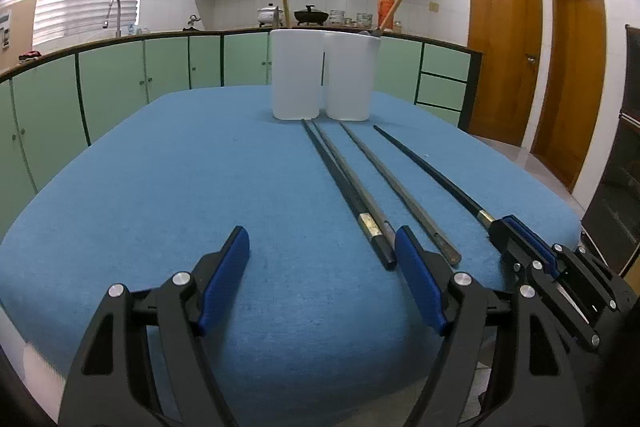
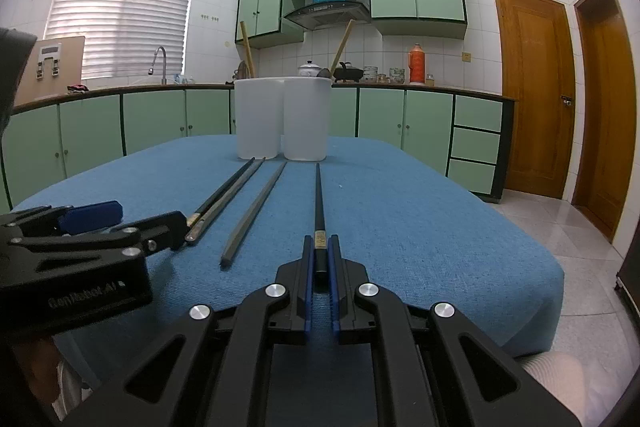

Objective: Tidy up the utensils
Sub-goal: 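Close the left gripper on a dark chopstick while the right tool holds its chopstick, then lift both dark chopsticks and carry them over the white holder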

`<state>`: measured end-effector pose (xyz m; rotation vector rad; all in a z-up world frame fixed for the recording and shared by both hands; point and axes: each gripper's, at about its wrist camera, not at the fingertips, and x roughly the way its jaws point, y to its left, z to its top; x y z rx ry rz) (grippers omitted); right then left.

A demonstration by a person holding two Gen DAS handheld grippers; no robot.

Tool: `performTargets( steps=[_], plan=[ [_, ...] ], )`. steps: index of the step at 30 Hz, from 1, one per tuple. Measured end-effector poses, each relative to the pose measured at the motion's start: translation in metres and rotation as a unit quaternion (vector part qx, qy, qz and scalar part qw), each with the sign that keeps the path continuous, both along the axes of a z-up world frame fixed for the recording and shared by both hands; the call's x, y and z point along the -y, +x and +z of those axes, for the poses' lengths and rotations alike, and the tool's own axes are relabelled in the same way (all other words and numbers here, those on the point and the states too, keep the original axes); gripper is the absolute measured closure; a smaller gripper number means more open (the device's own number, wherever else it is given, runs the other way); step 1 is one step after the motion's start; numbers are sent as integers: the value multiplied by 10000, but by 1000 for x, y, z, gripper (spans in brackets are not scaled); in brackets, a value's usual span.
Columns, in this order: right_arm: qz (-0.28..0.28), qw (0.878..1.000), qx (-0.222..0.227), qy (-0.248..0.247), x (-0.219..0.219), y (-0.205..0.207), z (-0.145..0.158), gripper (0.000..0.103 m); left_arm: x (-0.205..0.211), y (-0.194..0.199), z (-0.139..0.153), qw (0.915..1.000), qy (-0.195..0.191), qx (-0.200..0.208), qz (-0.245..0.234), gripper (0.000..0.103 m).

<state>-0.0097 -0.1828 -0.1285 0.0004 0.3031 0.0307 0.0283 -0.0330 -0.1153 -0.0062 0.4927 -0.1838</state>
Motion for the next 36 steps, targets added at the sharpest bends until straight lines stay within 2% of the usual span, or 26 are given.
performTargets(
  steps=[7,12,23,26,27,28,36],
  plan=[
    [-2,10000,-2,-1,0,0,0,96,-6,-3,3,9997,21,7,251,30],
    [0,10000,-2,0,0,0,0,96,-3,-1,1,9999,10,-25,114,32],
    [-27,10000,-4,34,2,1,-1,96,12,-2,-9,9995,70,244,206,69],
    [-48,10000,-10,57,4,1,-1,96,17,-5,-9,9993,79,326,176,84],
    [-55,10000,-13,64,5,2,0,96,18,-6,-9,9993,66,326,143,92],
    [-66,9999,-15,75,6,2,0,96,20,-7,-9,9993,55,334,133,96],
    [-88,9999,47,135,10,3,7,96,17,-14,-1,9986,0,466,247,97]
  ],
)
